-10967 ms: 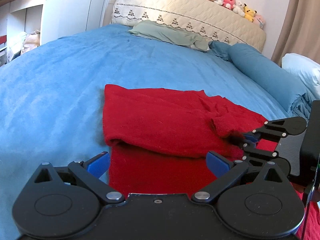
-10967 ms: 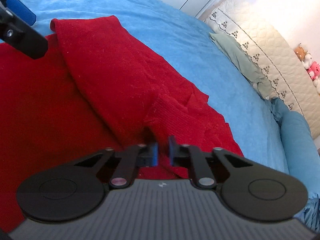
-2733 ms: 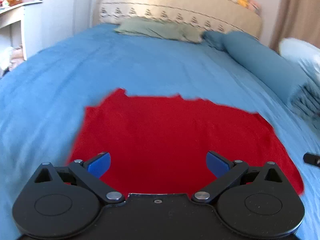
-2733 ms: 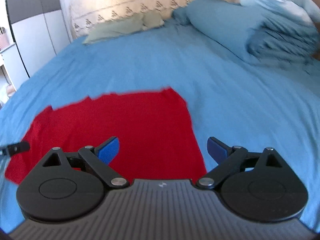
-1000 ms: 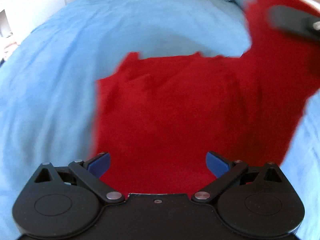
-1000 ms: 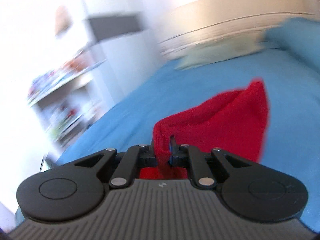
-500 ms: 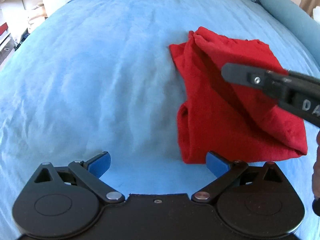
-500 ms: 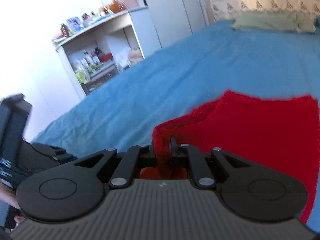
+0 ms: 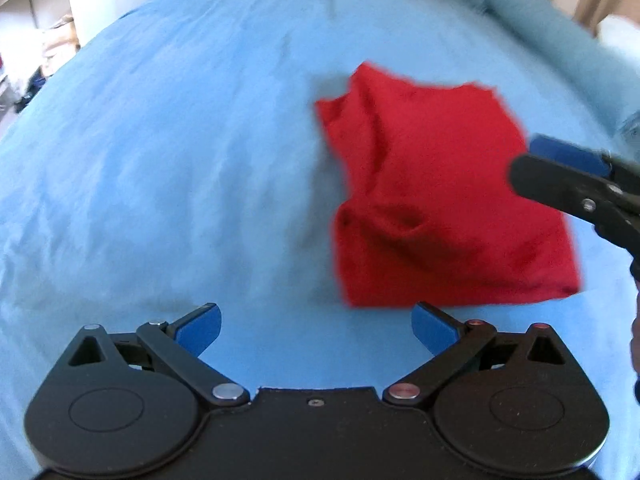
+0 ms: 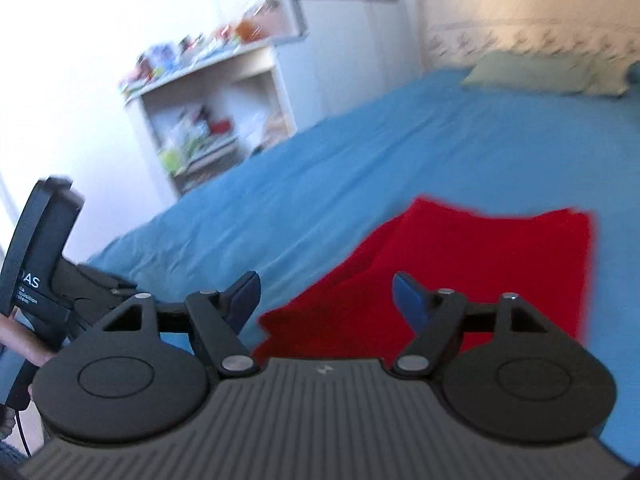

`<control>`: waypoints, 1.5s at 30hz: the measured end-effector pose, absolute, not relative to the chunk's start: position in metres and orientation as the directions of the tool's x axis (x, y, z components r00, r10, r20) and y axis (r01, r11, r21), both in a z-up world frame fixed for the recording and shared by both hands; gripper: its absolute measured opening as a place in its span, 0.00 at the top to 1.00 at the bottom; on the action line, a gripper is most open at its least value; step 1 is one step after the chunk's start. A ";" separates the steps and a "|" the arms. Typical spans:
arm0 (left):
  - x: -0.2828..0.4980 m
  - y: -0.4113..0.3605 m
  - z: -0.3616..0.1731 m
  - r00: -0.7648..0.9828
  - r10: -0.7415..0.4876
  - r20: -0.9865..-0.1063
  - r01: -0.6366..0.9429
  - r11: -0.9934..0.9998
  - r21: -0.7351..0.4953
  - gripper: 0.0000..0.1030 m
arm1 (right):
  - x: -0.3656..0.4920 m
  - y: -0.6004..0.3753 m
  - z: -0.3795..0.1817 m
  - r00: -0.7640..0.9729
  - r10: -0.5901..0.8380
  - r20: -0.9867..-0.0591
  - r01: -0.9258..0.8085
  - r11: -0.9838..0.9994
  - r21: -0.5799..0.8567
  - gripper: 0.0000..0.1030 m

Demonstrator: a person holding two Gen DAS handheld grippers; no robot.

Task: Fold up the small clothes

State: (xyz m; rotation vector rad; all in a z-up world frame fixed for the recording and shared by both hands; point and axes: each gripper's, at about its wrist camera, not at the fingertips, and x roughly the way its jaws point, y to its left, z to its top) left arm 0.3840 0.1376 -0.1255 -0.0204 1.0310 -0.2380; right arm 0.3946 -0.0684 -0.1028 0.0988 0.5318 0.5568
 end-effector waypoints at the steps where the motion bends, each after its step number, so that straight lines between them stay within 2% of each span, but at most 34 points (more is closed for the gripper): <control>1: 0.382 0.134 -0.121 0.500 -0.241 -0.832 0.196 0.967 -0.162 0.00 | 0.387 -0.081 -0.098 0.739 0.505 -0.446 -0.454 0.862 0.224 0.12; 4: 0.383 0.121 -0.114 0.534 -0.292 -0.794 0.203 0.955 -0.215 0.02 | 0.370 -0.109 -0.095 0.771 0.456 -0.445 -0.401 0.890 0.217 0.11; 6: 0.390 0.111 -0.112 0.551 -0.311 -0.775 0.197 0.950 -0.241 0.13 | 0.360 -0.121 -0.098 0.784 0.421 -0.456 -0.369 0.907 0.203 0.11; 10: 0.403 0.101 -0.120 0.558 -0.307 -0.771 0.136 0.951 -0.279 0.27 | 0.351 -0.136 -0.113 0.792 0.387 -0.472 -0.317 0.922 0.224 0.11; 11: 0.405 0.102 -0.121 0.557 -0.302 -0.774 0.119 0.951 -0.286 0.39 | 0.349 -0.137 -0.116 0.792 0.386 -0.472 -0.311 0.922 0.232 0.11; 14: 0.412 0.106 -0.128 0.529 -0.286 -0.799 0.064 0.952 -0.298 0.90 | 0.345 -0.139 -0.123 0.793 0.379 -0.477 -0.301 0.924 0.234 0.11; 18: 0.404 0.115 -0.121 0.545 -0.289 -0.787 0.081 0.952 -0.294 0.92 | 0.349 -0.135 -0.128 0.788 0.381 -0.485 -0.298 0.924 0.241 0.11; 22: 0.397 0.119 -0.121 0.548 -0.288 -0.785 0.117 0.956 -0.270 0.91 | 0.347 -0.138 -0.134 0.783 0.365 -0.504 -0.292 0.931 0.221 0.11; 28: 0.391 0.122 -0.151 0.554 -0.287 -0.782 0.097 0.955 -0.282 0.90 | 0.356 -0.136 -0.158 0.771 0.280 -0.572 -0.227 0.960 0.164 0.11; 32: 0.385 0.115 -0.151 0.584 -0.259 -0.769 0.117 0.965 -0.236 0.81 | 0.363 -0.137 -0.181 0.743 0.232 -0.627 -0.213 0.971 0.107 0.13; 34: 0.380 0.113 -0.149 0.596 -0.243 -0.766 0.149 0.970 -0.192 0.74 | 0.361 -0.141 -0.191 0.734 0.220 -0.643 -0.219 0.972 0.083 0.13; 36: 0.375 0.111 -0.147 0.608 -0.172 -0.775 0.153 0.983 -0.098 0.36 | 0.355 -0.146 -0.194 0.736 0.217 -0.641 -0.219 0.973 0.077 0.13; 38: 0.370 0.116 -0.143 0.632 -0.114 -0.767 0.156 0.988 -0.018 0.30 | 0.351 -0.152 -0.192 0.733 0.206 -0.648 -0.219 0.974 0.061 0.12; 40: 0.369 0.124 -0.134 0.644 -0.124 -0.755 0.165 0.986 -0.021 0.26 | 0.347 -0.155 -0.184 0.736 0.203 -0.646 -0.224 0.973 0.051 0.11; 41: 0.372 0.128 -0.127 0.652 -0.135 -0.746 0.167 0.985 -0.032 0.18 | 0.347 -0.157 -0.177 0.739 0.207 -0.641 -0.229 0.972 0.051 0.07; 42: 0.377 0.130 -0.119 0.661 -0.143 -0.736 0.166 0.985 -0.043 0.01 | 0.347 -0.157 -0.170 0.742 0.214 -0.636 -0.235 0.971 0.052 0.03; 45: 0.406 0.130 -0.103 0.653 -0.219 -0.725 0.198 0.973 -0.116 0.00 | 0.360 -0.157 -0.146 0.752 0.266 -0.603 -0.263 0.960 0.094 0.00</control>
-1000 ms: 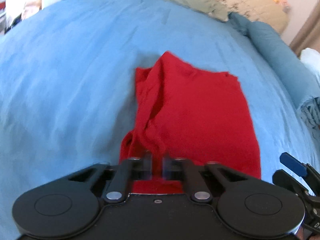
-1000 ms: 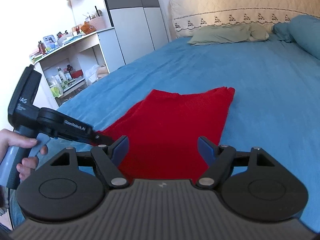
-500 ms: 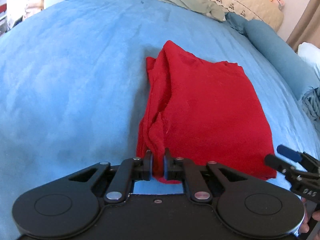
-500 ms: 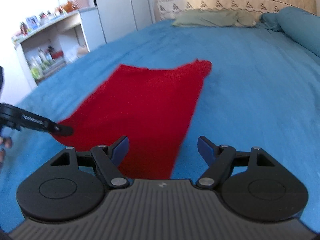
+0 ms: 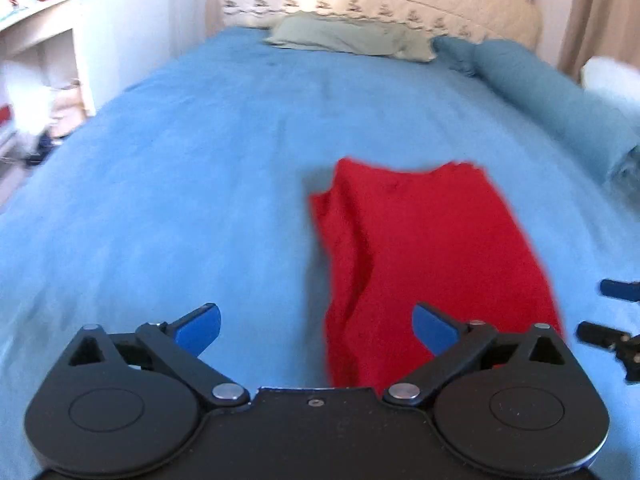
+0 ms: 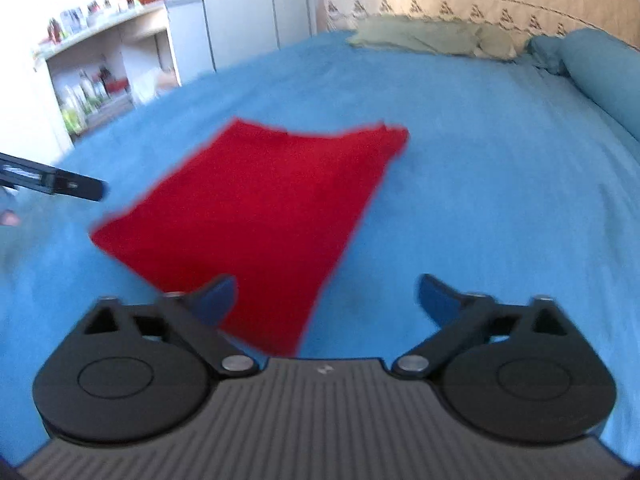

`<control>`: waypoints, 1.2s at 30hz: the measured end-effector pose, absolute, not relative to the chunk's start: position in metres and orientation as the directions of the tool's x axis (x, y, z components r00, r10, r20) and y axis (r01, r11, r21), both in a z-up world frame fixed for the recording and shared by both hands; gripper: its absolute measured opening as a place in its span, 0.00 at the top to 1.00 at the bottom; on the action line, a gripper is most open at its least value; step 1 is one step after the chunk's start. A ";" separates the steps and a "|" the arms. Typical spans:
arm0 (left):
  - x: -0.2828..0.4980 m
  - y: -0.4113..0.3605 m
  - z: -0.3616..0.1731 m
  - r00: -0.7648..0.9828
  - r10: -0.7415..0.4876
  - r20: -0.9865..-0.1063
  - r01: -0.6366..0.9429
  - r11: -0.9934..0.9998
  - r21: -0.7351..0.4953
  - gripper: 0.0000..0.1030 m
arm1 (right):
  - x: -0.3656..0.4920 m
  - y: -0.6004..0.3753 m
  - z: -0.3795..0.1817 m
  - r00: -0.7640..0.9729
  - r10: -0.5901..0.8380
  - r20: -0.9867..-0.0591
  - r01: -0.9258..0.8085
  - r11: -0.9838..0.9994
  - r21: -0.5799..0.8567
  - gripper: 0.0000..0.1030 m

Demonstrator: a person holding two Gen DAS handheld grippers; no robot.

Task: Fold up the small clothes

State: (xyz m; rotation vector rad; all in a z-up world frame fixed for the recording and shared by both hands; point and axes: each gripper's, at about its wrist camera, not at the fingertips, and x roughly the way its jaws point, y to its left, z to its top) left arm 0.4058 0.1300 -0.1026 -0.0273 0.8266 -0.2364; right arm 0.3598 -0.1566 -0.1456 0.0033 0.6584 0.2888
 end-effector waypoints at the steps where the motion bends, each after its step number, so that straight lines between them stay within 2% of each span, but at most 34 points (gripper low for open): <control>1: 0.418 0.129 -0.102 0.636 -0.238 -0.734 0.201 0.970 -0.140 0.00 | 0.368 -0.155 -0.139 0.751 0.279 -0.598 -0.269 0.957 0.108 0.00; 7: 0.481 0.123 -0.121 0.511 -0.377 -0.772 0.231 0.926 -0.299 0.03 | 0.438 -0.150 -0.140 0.657 0.292 -0.695 -0.195 0.956 0.218 0.00; 9: 0.494 0.119 -0.129 0.475 -0.408 -0.780 0.247 0.912 -0.326 0.11 | 0.453 -0.155 -0.147 0.637 0.319 -0.702 -0.153 0.945 0.290 0.00; 14: 0.509 0.115 -0.146 0.423 -0.457 -0.783 0.225 0.890 -0.398 0.16 | 0.468 -0.154 -0.160 0.625 0.343 -0.701 -0.123 0.930 0.345 0.00; 16: 0.512 0.115 -0.150 0.417 -0.458 -0.785 0.213 0.889 -0.406 0.19 | 0.471 -0.155 -0.168 0.610 0.369 -0.701 -0.122 0.918 0.377 0.07; 18: 0.513 0.117 -0.157 0.395 -0.484 -0.781 0.212 0.875 -0.435 0.30 | 0.473 -0.156 -0.174 0.600 0.400 -0.693 -0.121 0.901 0.416 0.11; 21: 0.510 0.116 -0.163 0.396 -0.494 -0.775 0.203 0.869 -0.450 0.41 | 0.479 -0.156 -0.183 0.601 0.430 -0.674 -0.106 0.878 0.466 0.16; 22: 0.509 0.114 -0.162 0.398 -0.487 -0.778 0.204 0.873 -0.442 0.44 | 0.481 -0.156 -0.185 0.606 0.434 -0.667 -0.100 0.873 0.477 0.23; 23: 0.509 0.112 -0.160 0.400 -0.481 -0.780 0.209 0.877 -0.433 0.53 | 0.482 -0.155 -0.185 0.607 0.441 -0.661 -0.104 0.869 0.484 0.36; 24: 0.508 0.110 -0.157 0.406 -0.474 -0.781 0.214 0.881 -0.423 0.64 | 0.483 -0.153 -0.185 0.609 0.444 -0.657 -0.110 0.868 0.485 0.43; 25: 0.505 0.108 -0.153 0.413 -0.467 -0.782 0.219 0.884 -0.412 0.68 | 0.483 -0.152 -0.182 0.618 0.441 -0.651 -0.116 0.870 0.480 0.52; 26: 0.504 0.106 -0.150 0.418 -0.464 -0.781 0.225 0.886 -0.406 0.72 | 0.481 -0.151 -0.178 0.627 0.439 -0.643 -0.125 0.872 0.474 0.58; 29: 0.497 0.100 -0.135 0.433 -0.446 -0.783 0.244 0.895 -0.375 0.74 | 0.474 -0.147 -0.162 0.659 0.431 -0.617 -0.155 0.880 0.449 0.62; 36: 0.441 0.072 -0.087 0.472 -0.450 -0.758 0.331 0.888 -0.320 0.74 | 0.428 -0.156 -0.099 0.697 0.432 -0.573 -0.225 0.889 0.398 0.63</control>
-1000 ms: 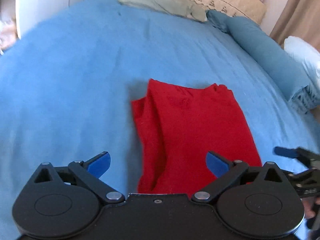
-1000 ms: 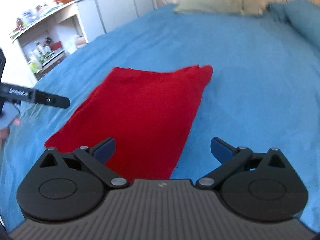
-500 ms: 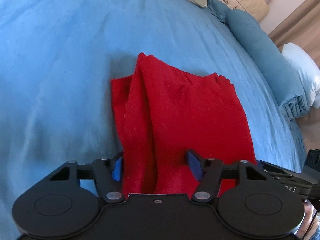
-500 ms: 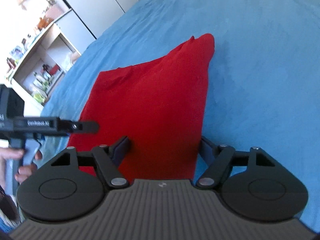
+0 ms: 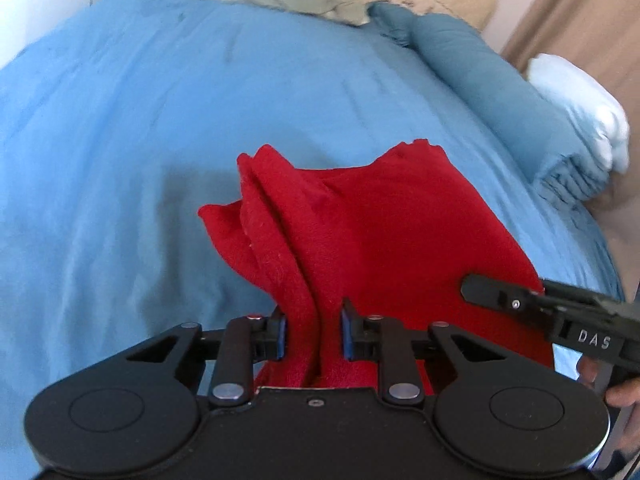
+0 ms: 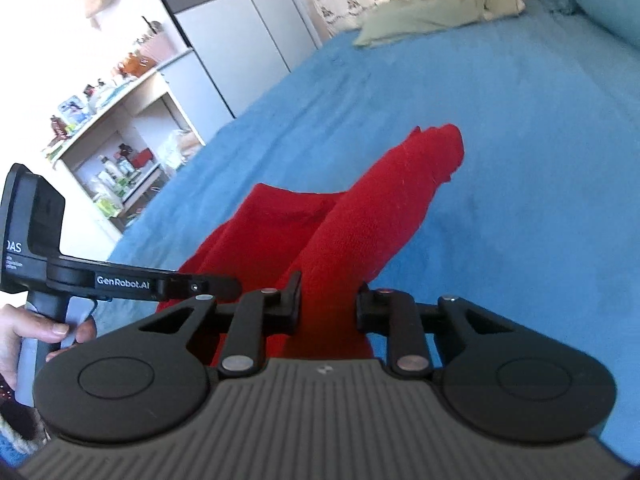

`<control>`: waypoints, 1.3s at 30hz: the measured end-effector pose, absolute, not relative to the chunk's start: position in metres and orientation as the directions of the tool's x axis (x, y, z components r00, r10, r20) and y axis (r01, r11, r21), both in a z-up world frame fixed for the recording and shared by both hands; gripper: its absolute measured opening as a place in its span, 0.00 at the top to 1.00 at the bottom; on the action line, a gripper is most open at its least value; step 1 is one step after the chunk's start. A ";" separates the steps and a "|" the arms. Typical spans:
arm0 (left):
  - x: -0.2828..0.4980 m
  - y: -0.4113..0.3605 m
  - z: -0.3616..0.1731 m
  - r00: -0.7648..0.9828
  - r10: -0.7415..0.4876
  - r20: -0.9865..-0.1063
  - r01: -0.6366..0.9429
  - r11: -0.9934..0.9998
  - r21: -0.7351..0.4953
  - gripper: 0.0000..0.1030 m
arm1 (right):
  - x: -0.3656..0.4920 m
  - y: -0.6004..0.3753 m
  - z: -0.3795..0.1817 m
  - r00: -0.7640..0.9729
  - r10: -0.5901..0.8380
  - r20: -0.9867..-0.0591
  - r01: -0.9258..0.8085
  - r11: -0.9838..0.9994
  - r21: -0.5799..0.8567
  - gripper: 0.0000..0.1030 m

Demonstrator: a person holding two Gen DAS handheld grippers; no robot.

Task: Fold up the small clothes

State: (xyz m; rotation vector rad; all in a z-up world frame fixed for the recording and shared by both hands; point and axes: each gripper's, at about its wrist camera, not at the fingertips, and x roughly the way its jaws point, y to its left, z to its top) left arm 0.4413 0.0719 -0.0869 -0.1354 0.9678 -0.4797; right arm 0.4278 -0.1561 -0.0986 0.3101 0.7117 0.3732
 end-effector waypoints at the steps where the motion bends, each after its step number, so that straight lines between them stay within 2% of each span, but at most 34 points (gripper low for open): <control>1: 0.428 0.067 -0.079 0.480 -0.459 -0.748 0.345 0.882 -0.320 0.74 | 0.415 -0.163 -0.090 0.701 0.429 -0.570 -0.231 0.892 0.388 0.63; 8: 0.350 0.020 -0.076 0.477 -0.506 -0.719 0.410 0.851 -0.326 0.74 | 0.325 -0.212 -0.074 0.711 0.410 -0.571 -0.221 0.901 0.372 0.63; 15: 0.304 -0.024 -0.126 0.427 -0.473 -0.771 0.402 0.862 -0.307 0.74 | 0.256 -0.267 -0.128 0.675 0.415 -0.611 -0.162 0.890 0.425 0.63; 19: 0.297 -0.032 -0.138 0.458 -0.436 -0.774 0.392 0.881 -0.264 0.72 | 0.238 -0.285 -0.164 0.674 0.411 -0.614 -0.133 0.885 0.446 0.62; 23: 0.302 -0.044 -0.137 0.467 -0.422 -0.777 0.383 0.888 -0.253 0.71 | 0.235 -0.289 -0.174 0.694 0.406 -0.595 -0.126 0.882 0.455 0.58; 25: 0.300 -0.048 -0.138 0.470 -0.415 -0.779 0.385 0.891 -0.242 0.68 | 0.235 -0.285 -0.174 0.699 0.393 -0.598 -0.132 0.892 0.432 0.55; 26: 0.298 -0.044 -0.138 0.475 -0.413 -0.777 0.386 0.891 -0.237 0.61 | 0.235 -0.280 -0.174 0.701 0.386 -0.600 -0.133 0.897 0.422 0.51; 27: 0.295 -0.040 -0.137 0.485 -0.405 -0.775 0.383 0.895 -0.228 0.57 | 0.235 -0.278 -0.171 0.705 0.377 -0.600 -0.132 0.902 0.411 0.45; 28: 0.291 -0.033 -0.137 0.497 -0.399 -0.771 0.377 0.899 -0.222 0.54 | 0.234 -0.276 -0.168 0.715 0.347 -0.608 -0.117 0.916 0.385 0.31; 30: 0.288 -0.026 -0.133 0.535 -0.370 -0.760 0.356 0.914 -0.195 0.40 | 0.228 -0.274 -0.159 0.754 0.263 -0.603 -0.088 0.949 0.303 0.29; 33: 0.287 -0.016 -0.136 0.558 -0.353 -0.751 0.317 0.927 -0.200 0.28 | 0.225 -0.276 -0.156 0.760 0.221 -0.611 -0.069 0.963 0.262 0.26; 36: 0.290 -0.009 -0.144 0.548 -0.357 -0.757 0.290 0.929 -0.229 0.26 | 0.228 -0.279 -0.165 0.740 0.211 -0.638 -0.050 0.964 0.260 0.25; 39: 0.291 -0.008 -0.157 0.534 -0.347 -0.771 0.270 0.934 -0.233 0.24 | 0.231 -0.286 -0.177 0.728 0.212 -0.652 -0.003 0.952 0.306 0.18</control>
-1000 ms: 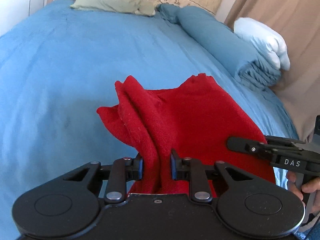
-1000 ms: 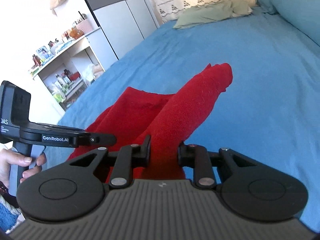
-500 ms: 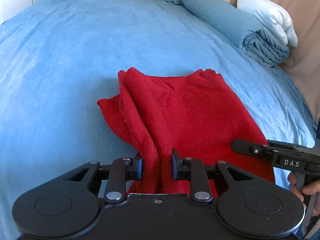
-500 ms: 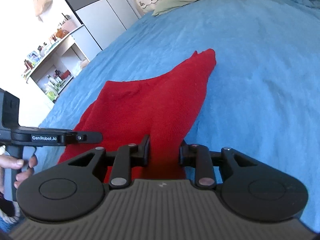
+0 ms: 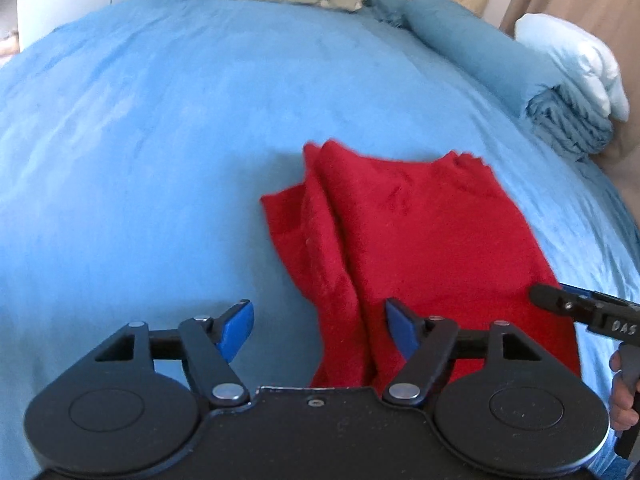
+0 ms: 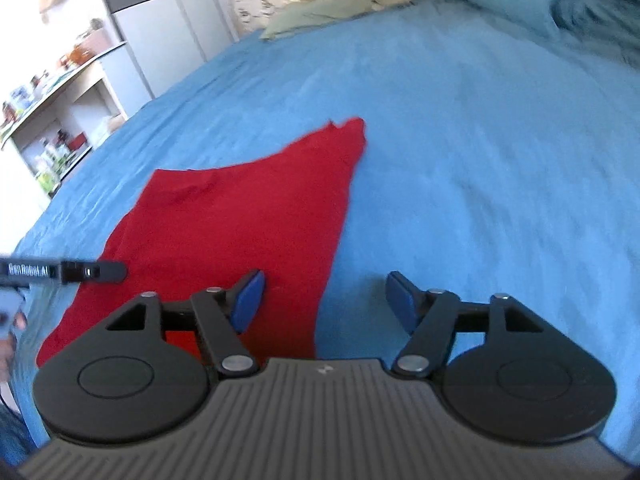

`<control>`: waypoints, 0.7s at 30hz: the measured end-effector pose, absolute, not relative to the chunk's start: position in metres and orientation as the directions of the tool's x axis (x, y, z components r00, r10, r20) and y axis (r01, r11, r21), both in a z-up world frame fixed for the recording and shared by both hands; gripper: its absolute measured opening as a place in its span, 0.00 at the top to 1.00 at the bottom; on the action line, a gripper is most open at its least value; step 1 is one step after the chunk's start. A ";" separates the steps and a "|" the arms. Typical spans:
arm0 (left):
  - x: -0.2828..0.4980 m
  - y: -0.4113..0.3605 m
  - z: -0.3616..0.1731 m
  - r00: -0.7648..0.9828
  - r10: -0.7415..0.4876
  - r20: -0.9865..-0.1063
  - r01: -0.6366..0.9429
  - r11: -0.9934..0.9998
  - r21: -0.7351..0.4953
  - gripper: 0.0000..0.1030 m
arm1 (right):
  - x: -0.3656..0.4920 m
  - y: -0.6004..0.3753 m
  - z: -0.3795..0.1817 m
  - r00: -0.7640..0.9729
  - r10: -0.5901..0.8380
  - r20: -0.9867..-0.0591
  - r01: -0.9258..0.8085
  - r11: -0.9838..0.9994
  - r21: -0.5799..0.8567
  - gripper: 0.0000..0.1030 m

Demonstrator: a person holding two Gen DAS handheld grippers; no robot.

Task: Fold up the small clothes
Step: 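Open both tools and lift them away from the folded sweater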

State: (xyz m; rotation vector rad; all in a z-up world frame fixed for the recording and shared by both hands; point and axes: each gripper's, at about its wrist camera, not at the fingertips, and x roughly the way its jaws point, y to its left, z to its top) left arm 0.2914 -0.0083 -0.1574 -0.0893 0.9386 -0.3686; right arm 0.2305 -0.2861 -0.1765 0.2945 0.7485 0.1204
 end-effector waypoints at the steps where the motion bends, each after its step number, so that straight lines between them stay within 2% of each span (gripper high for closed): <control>1: 0.292 -0.008 -0.160 0.534 -0.347 -0.771 0.260 0.935 -0.241 0.23 | 0.231 -0.289 -0.180 0.727 0.219 -0.651 0.010 0.944 0.329 0.18; 4: 0.288 -0.007 -0.149 0.545 -0.336 -0.768 0.227 0.941 -0.251 0.25 | 0.224 -0.292 -0.172 0.739 0.222 -0.636 0.017 0.937 0.348 0.18; 5: 0.283 -0.005 -0.138 0.565 -0.328 -0.757 0.224 0.944 -0.242 0.28 | 0.219 -0.290 -0.162 0.753 0.223 -0.620 0.006 0.938 0.345 0.18; 10: 0.241 0.002 -0.065 0.673 -0.309 -0.672 0.256 0.950 -0.180 0.28 | 0.173 -0.283 -0.084 0.830 0.211 -0.516 -0.062 0.955 0.290 0.16; 11: 0.231 0.004 -0.048 0.692 -0.305 -0.654 0.258 0.951 -0.171 0.26 | 0.163 -0.280 -0.066 0.841 0.201 -0.502 -0.064 0.959 0.276 0.11; 13: 0.208 0.007 -0.017 0.730 -0.284 -0.622 0.247 0.958 -0.148 0.14 | 0.140 -0.274 -0.033 0.858 0.172 -0.485 -0.054 0.967 0.248 0.00; 14: 0.193 0.009 0.002 0.749 -0.264 -0.608 0.234 0.963 -0.130 0.02 | 0.128 -0.270 -0.016 0.868 0.156 -0.472 -0.047 0.971 0.234 0.00; 17: 0.153 0.014 0.037 0.780 -0.237 -0.579 0.215 0.971 -0.107 0.00 | 0.090 -0.255 0.027 0.894 0.086 -0.440 -0.001 0.982 0.190 0.00; 21: 0.111 0.019 0.055 0.767 -0.191 -0.613 0.175 0.981 -0.087 0.00 | 0.055 -0.232 0.056 0.855 -0.028 -0.519 0.090 0.991 0.096 0.00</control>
